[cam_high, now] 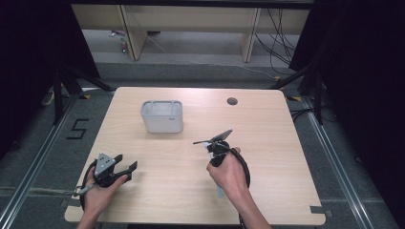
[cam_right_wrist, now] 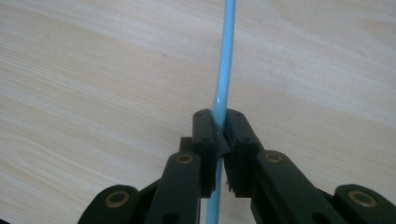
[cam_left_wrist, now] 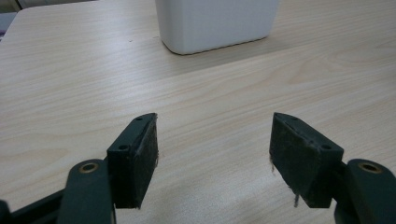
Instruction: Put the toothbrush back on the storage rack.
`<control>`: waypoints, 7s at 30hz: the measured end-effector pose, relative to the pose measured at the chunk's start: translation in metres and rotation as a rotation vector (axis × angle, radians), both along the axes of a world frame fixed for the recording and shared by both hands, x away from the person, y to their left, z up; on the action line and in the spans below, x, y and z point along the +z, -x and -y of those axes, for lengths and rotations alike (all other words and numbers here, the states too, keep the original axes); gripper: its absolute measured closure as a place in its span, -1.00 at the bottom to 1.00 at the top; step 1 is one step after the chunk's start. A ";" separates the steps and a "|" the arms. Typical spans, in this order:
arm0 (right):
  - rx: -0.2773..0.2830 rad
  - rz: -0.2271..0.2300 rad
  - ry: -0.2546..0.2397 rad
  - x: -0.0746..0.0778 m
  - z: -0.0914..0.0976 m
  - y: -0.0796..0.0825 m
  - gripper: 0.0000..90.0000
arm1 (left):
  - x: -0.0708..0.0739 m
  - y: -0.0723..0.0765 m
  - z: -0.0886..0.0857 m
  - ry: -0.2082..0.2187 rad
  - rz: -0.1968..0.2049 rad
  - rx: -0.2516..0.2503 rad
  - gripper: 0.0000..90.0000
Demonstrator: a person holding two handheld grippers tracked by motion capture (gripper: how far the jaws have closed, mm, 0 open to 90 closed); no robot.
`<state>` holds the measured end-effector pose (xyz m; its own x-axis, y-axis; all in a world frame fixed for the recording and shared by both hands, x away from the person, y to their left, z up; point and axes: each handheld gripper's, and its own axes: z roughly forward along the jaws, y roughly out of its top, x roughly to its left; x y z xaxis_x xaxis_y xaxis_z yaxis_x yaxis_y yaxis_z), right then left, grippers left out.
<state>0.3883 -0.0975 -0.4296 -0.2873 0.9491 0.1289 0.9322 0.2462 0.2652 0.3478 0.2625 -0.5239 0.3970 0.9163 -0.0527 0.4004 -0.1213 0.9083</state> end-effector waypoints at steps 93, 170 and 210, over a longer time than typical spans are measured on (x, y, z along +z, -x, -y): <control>0.274 0.958 -0.560 -0.013 -0.004 0.023 0.87 | 0.072 -0.016 0.142 0.061 0.149 -0.449 0.00; 0.340 0.922 -0.424 -0.018 -0.004 0.028 0.44 | 0.112 -0.051 0.127 0.106 0.230 -0.351 0.78; 0.252 0.919 -0.352 -0.039 0.049 0.037 0.34 | 0.120 -0.058 0.084 0.088 0.271 -0.250 0.78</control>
